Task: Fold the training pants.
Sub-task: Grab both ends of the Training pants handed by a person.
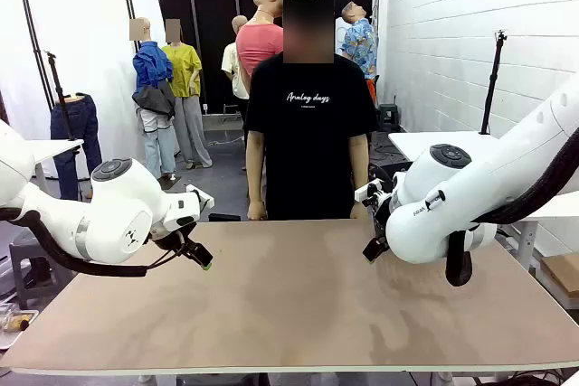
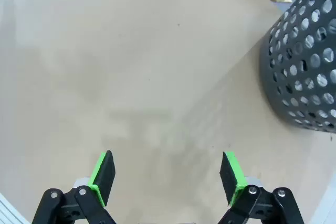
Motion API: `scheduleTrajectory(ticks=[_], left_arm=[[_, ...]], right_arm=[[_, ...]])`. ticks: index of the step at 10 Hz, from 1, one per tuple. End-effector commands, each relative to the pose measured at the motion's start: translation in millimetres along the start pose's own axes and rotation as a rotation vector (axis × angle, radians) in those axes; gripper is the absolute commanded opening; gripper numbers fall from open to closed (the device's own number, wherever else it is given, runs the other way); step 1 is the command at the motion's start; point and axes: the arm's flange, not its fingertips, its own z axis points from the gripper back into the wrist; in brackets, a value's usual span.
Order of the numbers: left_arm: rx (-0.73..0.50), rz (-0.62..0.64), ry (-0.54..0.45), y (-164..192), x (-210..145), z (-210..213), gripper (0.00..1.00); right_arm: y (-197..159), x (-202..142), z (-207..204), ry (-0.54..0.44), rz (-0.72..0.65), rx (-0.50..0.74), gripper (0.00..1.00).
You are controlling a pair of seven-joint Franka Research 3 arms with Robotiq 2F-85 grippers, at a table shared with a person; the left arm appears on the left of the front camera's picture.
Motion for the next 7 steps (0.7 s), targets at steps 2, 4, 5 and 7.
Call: scheduleTrajectory(ticks=[2, 4, 5, 7], left_arm=[[0.000, 0.000, 0.000, 0.0, 0.0, 0.0, 1.00], [0.000, 0.000, 0.000, 0.0, 0.0, 0.0, 1.00], [0.000, 0.000, 0.000, 0.0, 0.0, 0.0, 1.00], [0.000, 0.000, 0.000, 0.0, 0.0, 0.0, 1.00]], right_arm=[[0.0, 0.0, 0.0, 0.000, 0.000, 0.000, 1.00], [0.0, 0.0, 0.0, 0.000, 0.000, 0.000, 1.00], [0.0, 0.0, 0.0, 0.000, 0.000, 0.000, 1.00], [0.0, 0.0, 0.0, 0.000, 0.000, 0.000, 1.00]])
